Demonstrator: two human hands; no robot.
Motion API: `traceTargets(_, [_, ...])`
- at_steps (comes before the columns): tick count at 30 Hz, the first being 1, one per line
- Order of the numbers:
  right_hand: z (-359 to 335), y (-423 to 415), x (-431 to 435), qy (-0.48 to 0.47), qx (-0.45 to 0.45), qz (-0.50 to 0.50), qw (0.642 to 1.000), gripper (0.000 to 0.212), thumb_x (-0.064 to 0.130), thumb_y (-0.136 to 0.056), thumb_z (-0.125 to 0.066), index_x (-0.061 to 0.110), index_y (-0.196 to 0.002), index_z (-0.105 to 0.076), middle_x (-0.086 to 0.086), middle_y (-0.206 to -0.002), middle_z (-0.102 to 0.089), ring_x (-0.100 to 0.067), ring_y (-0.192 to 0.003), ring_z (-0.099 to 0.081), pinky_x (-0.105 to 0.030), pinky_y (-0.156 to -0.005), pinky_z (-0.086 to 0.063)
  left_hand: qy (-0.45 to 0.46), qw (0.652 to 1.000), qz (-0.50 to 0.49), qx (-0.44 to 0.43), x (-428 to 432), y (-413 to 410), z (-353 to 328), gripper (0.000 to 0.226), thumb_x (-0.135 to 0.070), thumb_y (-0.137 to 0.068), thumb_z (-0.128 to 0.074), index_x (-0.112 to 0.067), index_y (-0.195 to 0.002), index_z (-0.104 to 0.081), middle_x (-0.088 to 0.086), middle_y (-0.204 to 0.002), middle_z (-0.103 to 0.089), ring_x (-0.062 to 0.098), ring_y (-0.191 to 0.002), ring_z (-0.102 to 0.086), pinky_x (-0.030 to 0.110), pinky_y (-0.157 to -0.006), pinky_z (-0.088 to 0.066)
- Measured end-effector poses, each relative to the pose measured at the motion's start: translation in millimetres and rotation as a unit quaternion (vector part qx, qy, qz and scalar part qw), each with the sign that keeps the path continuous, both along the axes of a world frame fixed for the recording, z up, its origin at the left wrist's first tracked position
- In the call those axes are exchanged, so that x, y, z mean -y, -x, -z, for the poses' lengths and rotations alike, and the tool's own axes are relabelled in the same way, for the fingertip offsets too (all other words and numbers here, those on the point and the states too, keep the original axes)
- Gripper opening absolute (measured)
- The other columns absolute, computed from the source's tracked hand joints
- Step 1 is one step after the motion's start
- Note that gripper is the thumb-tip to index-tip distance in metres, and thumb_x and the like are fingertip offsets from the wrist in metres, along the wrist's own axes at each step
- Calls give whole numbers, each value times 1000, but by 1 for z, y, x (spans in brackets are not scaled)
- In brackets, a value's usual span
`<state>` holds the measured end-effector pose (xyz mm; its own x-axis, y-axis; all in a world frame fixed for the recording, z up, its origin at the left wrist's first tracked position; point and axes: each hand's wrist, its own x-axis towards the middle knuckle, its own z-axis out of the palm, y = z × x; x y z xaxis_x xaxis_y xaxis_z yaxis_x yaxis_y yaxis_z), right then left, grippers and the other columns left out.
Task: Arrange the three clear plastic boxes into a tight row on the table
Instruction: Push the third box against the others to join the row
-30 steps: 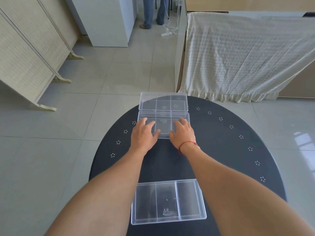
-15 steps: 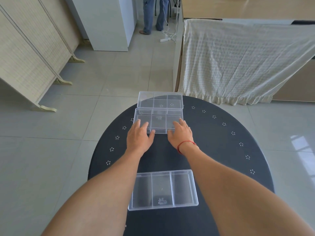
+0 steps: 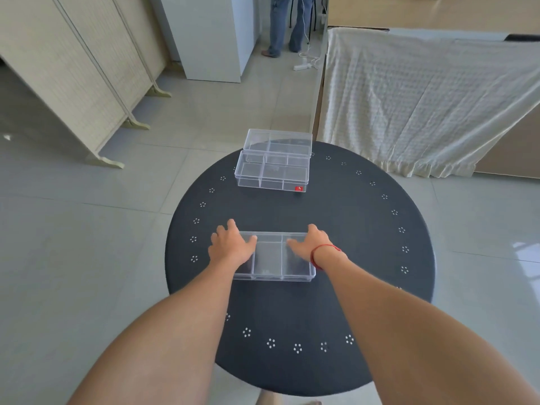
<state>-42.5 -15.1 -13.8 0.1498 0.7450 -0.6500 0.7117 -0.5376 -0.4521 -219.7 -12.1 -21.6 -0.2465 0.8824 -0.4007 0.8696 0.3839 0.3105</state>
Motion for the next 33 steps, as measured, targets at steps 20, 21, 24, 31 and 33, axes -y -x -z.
traceTargets(20, [11,10,-18,-51,-60,-2,997,102,20,-83,-68,34,-154,3,-9,-163,11,-37,-139,-39,-41,-108,-39,-35,986,12,160,-22,10,12,76,-56,-74,-69,-37,-141,-37,5,-155,-16,28,-138,-34,45,-108,-39])
traceTargets(21, [13,10,-20,-48,-57,-3,997,99,20,-83,-68,34,-154,-1,-9,-163,12,-38,-138,-40,-41,-108,-40,-22,987,24,154,-25,10,12,83,-55,-74,-71,-36,-145,-34,6,-160,-9,29,-143,-26,45,-111,-34])
traceTargets(24, [18,14,-27,-74,1,-20,997,91,29,-81,-70,32,-153,-15,-11,-164,6,-36,-147,-24,-48,-118,-30,-10,991,48,126,-34,13,15,92,-56,-73,-73,-34,-150,-27,10,-162,3,31,-148,-13,45,-115,-26])
traceTargets(31, [16,26,-45,-158,73,-119,978,55,25,-89,-61,20,-142,-46,-10,-162,-20,-28,-150,-19,-42,-120,-25,-137,983,124,6,-52,5,15,64,-53,-80,-68,-23,-135,-54,8,-157,-30,25,-143,-28,39,-113,-29])
traceTargets(33, [17,30,-49,-154,71,-118,978,50,22,-91,-58,19,-140,-48,-10,-162,-20,-28,-150,-19,-41,-120,-26,-126,984,125,11,-55,4,17,56,-50,-85,-65,-21,-132,-58,4,-155,-34,24,-141,-32,39,-107,-36])
